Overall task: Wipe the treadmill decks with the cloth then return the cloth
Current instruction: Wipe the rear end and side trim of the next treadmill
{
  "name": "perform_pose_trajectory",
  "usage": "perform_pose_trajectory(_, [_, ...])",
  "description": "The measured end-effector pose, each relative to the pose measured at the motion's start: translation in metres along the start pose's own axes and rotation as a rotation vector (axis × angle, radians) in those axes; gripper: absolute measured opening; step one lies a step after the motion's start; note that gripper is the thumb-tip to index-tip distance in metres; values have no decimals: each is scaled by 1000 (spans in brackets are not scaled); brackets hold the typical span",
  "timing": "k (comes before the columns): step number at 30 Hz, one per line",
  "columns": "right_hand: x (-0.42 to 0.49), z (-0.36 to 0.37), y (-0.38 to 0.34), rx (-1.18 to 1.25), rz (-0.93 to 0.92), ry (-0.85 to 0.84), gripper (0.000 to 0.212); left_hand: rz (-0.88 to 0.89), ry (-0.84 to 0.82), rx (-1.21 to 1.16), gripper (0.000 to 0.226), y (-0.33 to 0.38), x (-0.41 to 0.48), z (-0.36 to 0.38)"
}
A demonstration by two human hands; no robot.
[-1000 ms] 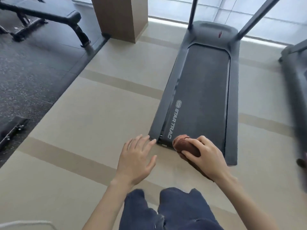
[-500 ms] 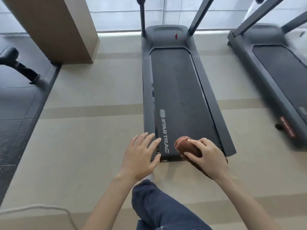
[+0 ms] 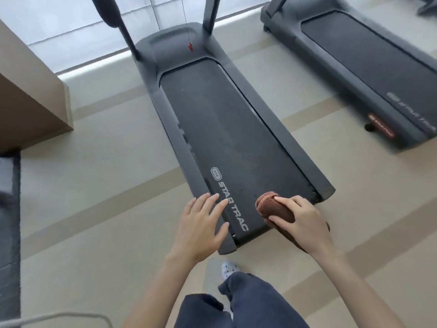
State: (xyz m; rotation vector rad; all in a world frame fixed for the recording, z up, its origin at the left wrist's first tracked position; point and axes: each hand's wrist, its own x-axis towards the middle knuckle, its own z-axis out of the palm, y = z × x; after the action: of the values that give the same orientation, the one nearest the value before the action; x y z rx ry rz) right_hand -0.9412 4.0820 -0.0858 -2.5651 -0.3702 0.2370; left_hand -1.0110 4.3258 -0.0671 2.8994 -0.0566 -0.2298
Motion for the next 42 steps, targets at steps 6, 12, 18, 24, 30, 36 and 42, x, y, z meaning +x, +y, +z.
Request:
perform_pose_trajectory(6, [0, 21, -2, 12, 235, 81, 45, 225, -92, 29, 53, -36, 50, 6])
perform_pose_trajectory(12, [8, 77, -43, 13, 419, 181, 46, 395, -136, 71, 49, -98, 90, 7])
perform_pose_trajectory(18, [26, 140, -67, 11, 570, 241, 48, 527, -227, 170, 51, -170, 146, 25])
perform_pose_trajectory(24, [74, 229, -15, -30, 641, 224, 49, 470, -216, 133, 49, -198, 213, 114])
perform_pose_trajectory(30, [129, 365, 72, -63, 643, 240, 50, 507, -218, 99, 48, -213, 281, 276])
perform_pose_trajectory(36, [166, 496, 166, -131, 632, 211, 47, 619, -283, 155, 54, -243, 343, 451])
perform_pose_trajectory(42, [208, 578, 235, -173, 581, 264, 47, 798, -190, 184, 58, -260, 413, 555])
